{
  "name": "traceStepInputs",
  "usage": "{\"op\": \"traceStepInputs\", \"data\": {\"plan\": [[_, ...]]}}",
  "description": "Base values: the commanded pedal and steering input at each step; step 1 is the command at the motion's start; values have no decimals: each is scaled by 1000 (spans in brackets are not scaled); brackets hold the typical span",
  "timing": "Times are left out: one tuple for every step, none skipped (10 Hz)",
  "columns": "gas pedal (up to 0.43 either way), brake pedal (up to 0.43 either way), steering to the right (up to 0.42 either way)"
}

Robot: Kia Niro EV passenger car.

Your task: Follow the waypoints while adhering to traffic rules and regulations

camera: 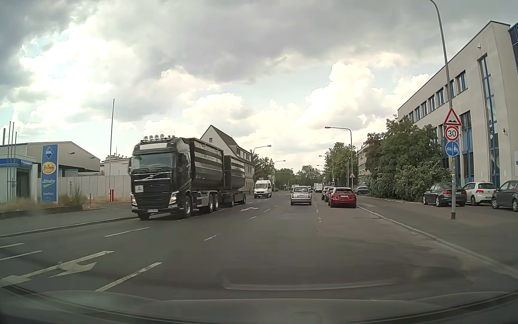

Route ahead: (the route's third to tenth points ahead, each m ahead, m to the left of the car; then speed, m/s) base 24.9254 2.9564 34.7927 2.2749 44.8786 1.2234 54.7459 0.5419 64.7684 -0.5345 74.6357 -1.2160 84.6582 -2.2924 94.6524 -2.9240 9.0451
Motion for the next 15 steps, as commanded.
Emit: {"op": "traceStepInputs", "data": {"plan": [[0, 18, 22], [0, 18, 20], [0, 18, 20], [0, 18, 18], [0, 18, 17], [0, 18, 16], [0, 18, 15], [0, 18, 15], [0, 18, 15], [0, 18, 14], [0, 18, 14], [0, 18, 13], [0, 18, 13], [0, 18, 12], [0, 18, 11]]}}
